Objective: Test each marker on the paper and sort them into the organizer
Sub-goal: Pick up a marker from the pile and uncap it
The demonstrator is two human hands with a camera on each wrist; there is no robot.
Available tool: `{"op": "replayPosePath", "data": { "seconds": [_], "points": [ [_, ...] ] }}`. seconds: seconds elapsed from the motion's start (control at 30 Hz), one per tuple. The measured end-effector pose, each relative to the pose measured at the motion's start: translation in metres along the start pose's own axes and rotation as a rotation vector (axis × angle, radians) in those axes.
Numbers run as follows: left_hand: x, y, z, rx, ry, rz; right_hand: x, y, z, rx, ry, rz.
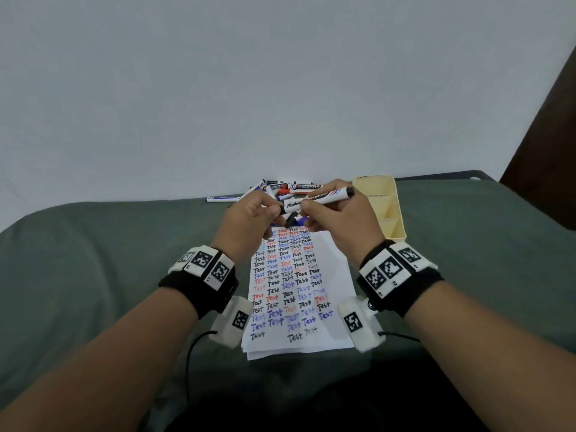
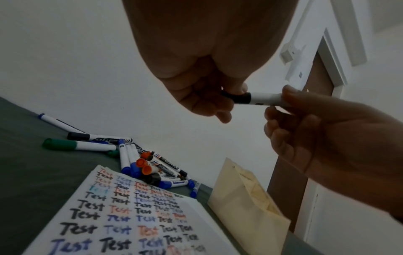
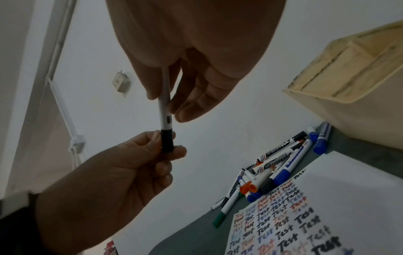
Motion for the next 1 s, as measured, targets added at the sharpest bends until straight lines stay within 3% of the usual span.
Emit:
{"op": "replayPosePath", "data": {
  "seconds": [0.13, 0.3, 0.4, 0.5, 0.63, 0.8, 1.0],
  "points": [
    [-0.011, -0.025, 0.011, 0.063, -0.113, 0.124, 0.018, 0.009, 0.015, -0.044, 0.064, -0.119],
    [-0.03, -0.079, 0.014, 0.132, -0.402, 0.722, 0.068, 0.002, 0.053, 0.04, 0.348, -0.424],
    [-0.035, -0.111, 0.005, 0.257, -0.545, 0.948, 0.087, -0.008, 0.075, 0.123, 0.36, -0.652],
    [-0.037, -0.127, -0.002, 0.359, -0.565, 0.976, 0.099, -0.006, 0.088, 0.121, 0.337, -0.811],
    [-0.041, -0.136, -0.002, 0.34, -0.577, 1.097, 0.103, 0.007, 0.093, 0.038, 0.275, -0.984],
    [-0.04, -0.146, 0.0, 0.333, -0.591, 1.091, 0.1, 0.033, 0.092, -0.071, 0.127, -1.082],
    [-0.039, -0.155, 0.001, 0.344, -0.589, 1.084, 0.101, 0.056, 0.081, -0.162, 0.182, -1.19]
  ]
}}
Point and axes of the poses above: each hand's wrist, its own z-axis towards the middle knuckle, its own x-axis out of the back of the hand, y = z × x, the point moved 5 cm from there along z, towards the middle knuckle, and after that the axes turned 2 degrees about x, right-handed, at the moved point
